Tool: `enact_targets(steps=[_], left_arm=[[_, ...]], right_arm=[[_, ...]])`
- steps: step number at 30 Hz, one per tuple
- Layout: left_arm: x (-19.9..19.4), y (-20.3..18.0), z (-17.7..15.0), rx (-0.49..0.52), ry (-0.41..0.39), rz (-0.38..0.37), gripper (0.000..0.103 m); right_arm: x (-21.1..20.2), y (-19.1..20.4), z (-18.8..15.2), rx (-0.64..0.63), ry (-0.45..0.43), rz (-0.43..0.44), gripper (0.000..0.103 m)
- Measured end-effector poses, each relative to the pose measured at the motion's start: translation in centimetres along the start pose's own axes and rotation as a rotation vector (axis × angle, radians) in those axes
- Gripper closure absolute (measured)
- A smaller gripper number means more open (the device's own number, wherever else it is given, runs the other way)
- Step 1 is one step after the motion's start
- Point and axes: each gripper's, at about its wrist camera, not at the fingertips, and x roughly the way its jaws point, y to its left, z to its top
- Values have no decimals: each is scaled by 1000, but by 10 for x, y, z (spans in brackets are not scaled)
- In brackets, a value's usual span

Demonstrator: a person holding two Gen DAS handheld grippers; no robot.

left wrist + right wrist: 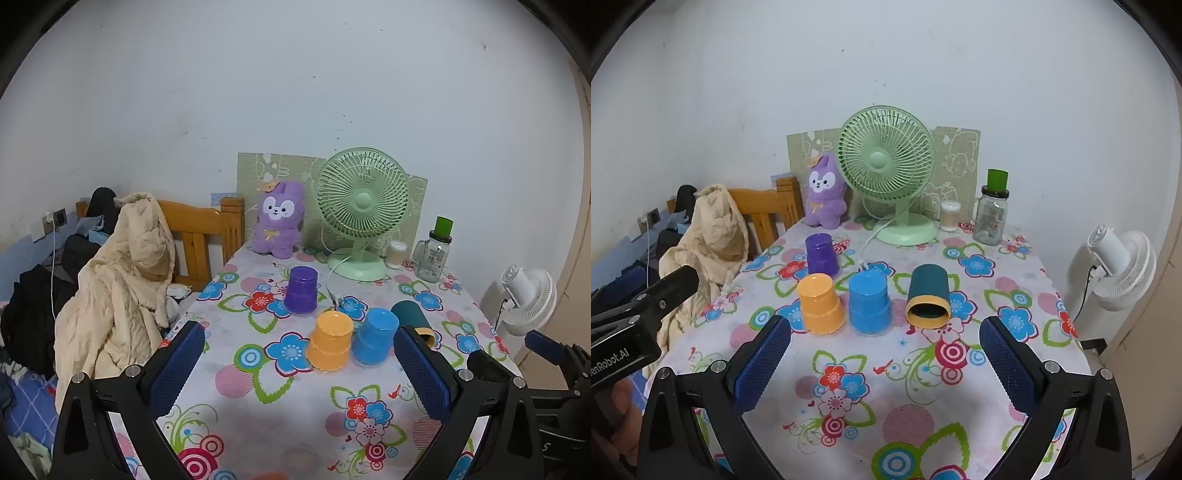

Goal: Flip cup upside down

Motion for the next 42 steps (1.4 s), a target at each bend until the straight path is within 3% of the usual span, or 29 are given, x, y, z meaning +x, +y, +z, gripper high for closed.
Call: enact_targets(steps=[42], left_arm=[[-7, 13, 0, 0, 1, 43, 0]], right_arm=[[-6, 4, 1, 7, -5, -10, 0]])
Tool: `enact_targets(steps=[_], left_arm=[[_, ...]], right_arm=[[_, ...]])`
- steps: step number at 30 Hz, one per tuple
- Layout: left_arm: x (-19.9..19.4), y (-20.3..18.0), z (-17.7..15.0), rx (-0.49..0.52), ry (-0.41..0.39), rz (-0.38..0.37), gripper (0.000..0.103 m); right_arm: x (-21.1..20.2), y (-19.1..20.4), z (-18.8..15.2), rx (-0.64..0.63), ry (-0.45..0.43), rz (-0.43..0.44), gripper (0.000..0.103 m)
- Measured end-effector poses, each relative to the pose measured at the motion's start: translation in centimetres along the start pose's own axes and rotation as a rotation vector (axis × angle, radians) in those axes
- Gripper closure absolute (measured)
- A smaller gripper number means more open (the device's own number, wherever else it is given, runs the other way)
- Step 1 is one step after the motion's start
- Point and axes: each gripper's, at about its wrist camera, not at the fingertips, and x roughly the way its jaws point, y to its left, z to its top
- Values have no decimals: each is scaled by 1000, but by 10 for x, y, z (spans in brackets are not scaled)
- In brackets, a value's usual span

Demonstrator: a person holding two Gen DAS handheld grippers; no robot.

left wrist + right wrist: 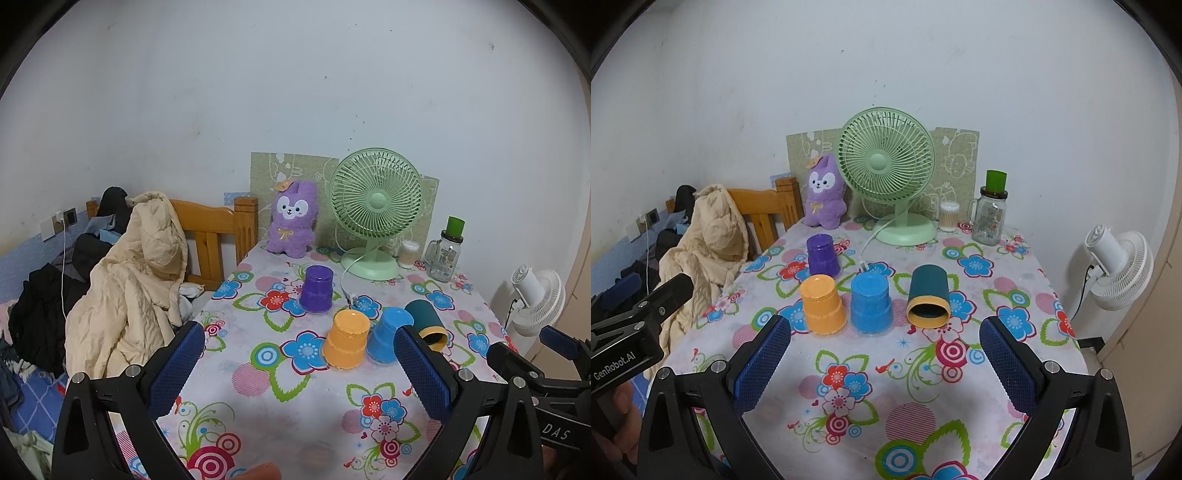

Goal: Flip cup upside down

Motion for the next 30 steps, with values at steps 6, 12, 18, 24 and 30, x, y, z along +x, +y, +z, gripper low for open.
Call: enact_targets(steps=[6, 12, 18, 24, 30], left_arm=[[1, 1, -1, 1, -1, 1, 0], [5, -2, -3, 1, 12, 9, 0], [11, -3, -5, -1, 30, 12, 0], [21, 0, -9, -9, 54, 20, 0], [31, 4, -11, -16, 76, 22, 0]], right_arm=[[1, 0, -1, 0, 5, 3, 0], [4, 2, -4, -2, 19, 7, 0], [11, 3, -1, -10, 41, 10, 0], [21, 3, -1, -8, 62, 11, 0], [33, 4, 0, -13, 85, 8, 0]])
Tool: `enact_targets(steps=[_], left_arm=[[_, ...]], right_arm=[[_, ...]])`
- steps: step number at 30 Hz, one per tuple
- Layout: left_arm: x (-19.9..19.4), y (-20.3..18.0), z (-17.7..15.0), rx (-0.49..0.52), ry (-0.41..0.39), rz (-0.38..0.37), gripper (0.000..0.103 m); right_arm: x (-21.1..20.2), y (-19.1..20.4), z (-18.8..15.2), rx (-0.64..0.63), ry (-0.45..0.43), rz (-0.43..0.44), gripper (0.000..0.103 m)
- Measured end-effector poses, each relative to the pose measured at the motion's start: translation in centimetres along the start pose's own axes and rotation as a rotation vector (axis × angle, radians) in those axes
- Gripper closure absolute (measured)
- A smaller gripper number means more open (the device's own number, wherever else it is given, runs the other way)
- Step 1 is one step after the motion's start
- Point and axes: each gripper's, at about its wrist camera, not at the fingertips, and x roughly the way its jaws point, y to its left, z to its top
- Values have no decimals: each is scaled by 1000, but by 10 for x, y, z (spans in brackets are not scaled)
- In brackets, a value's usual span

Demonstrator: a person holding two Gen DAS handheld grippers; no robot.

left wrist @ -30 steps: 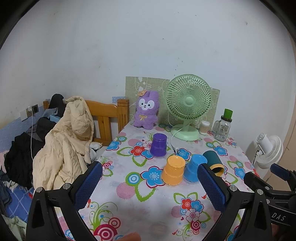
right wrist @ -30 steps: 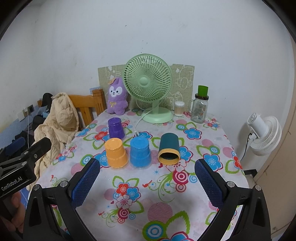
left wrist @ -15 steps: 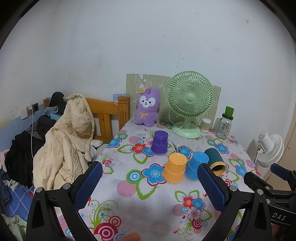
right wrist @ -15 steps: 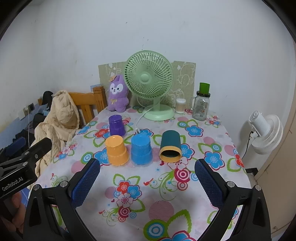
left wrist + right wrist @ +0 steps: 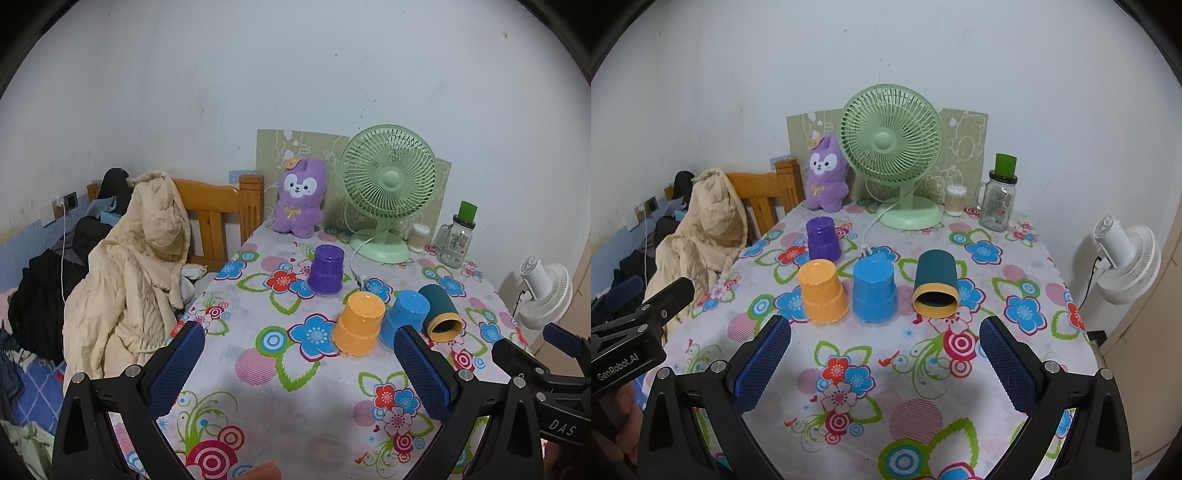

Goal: Flip cup upside down
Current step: 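Move the right gripper to the upside-down blue cup and close on it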

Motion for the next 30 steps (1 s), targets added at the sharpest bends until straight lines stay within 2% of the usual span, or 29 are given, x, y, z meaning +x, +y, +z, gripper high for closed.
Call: enact_targets(steps=[16, 21, 25, 30], left_arm=[[53, 4, -8, 3, 111, 10, 0], [77, 2, -8, 16, 142, 19, 0], [93, -3, -9, 33, 162, 15, 0], [110, -11, -6, 61, 180, -4, 0]], right_arm=[[62, -6, 15, -26, 103, 5, 0], [86, -3, 24, -42, 142, 55, 0], [103, 4, 29, -92, 150, 31, 0], [130, 0, 35, -87, 183, 29, 0]])
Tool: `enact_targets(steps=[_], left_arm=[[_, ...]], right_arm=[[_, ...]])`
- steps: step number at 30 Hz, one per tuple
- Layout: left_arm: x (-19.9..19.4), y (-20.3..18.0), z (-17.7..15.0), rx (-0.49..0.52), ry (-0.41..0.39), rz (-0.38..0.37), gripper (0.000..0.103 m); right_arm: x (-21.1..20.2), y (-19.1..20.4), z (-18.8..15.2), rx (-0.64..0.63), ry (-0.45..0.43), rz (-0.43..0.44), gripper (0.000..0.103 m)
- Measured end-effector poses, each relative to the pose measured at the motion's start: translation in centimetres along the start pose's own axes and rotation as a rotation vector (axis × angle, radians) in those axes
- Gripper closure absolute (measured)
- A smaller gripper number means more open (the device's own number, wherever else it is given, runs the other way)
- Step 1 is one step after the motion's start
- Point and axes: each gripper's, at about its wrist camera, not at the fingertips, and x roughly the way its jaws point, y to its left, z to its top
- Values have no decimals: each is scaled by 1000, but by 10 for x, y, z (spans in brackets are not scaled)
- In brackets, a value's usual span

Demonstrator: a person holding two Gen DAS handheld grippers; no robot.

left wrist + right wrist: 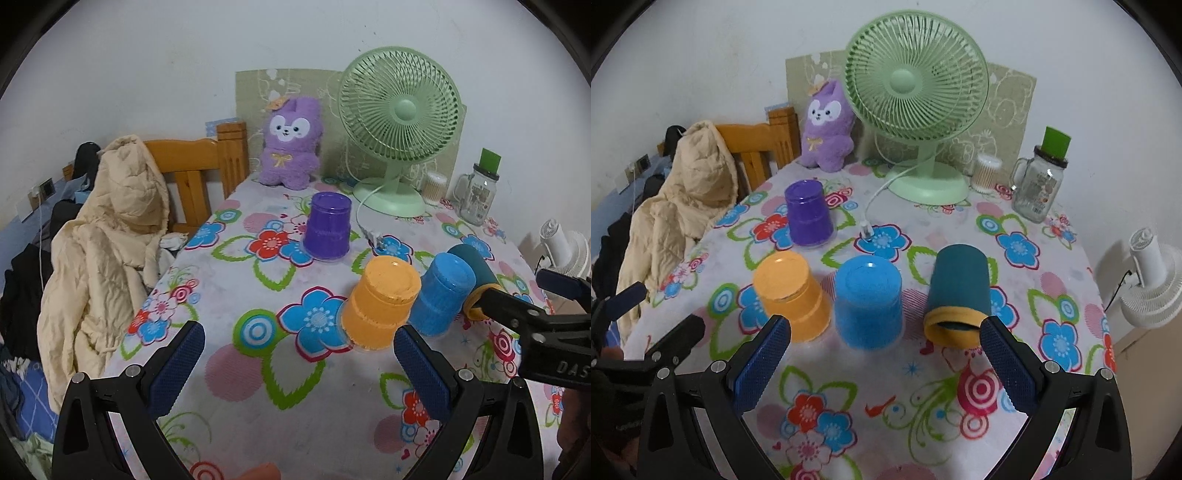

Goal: Flip cup upside down
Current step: 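Move the right gripper to the upside-down blue cup and close on it, then lift the blue cup with the right gripper and rotate it mouth-up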

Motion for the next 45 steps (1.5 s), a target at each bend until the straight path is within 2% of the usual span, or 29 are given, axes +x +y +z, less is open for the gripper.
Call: enact_targets(steps=[6, 10, 14, 20, 23, 24, 36, 40, 45], left_arm=[[21, -9, 10, 51, 23, -14, 0], [29, -16, 13, 77, 35, -25, 0], [37, -19, 15, 92, 43, -25, 0], [42, -23, 15, 108, 56, -28, 0], [41, -24, 14, 120, 59, -32, 0], [41, -25, 13, 124, 59, -30, 0], [24, -27, 6, 122, 58, -37, 0], [9, -29, -1, 120, 52, -41, 0], [-10, -30, -11, 112, 51, -46, 0]], right_arm=[[28, -7, 11, 11, 34, -10, 0], [40, -10, 16, 25, 51, 18, 0], [50, -4, 22, -6, 62, 20, 2], [68, 1, 24, -30, 131, 64, 24], [74, 5, 25, -32, 155, 97, 43], [75, 6, 25, -34, 157, 101, 46], [48, 8, 21, -30, 101, 113, 46], [30, 10, 10, -29, 72, 114, 46], [13, 10, -11, -3, 19, 164, 46]])
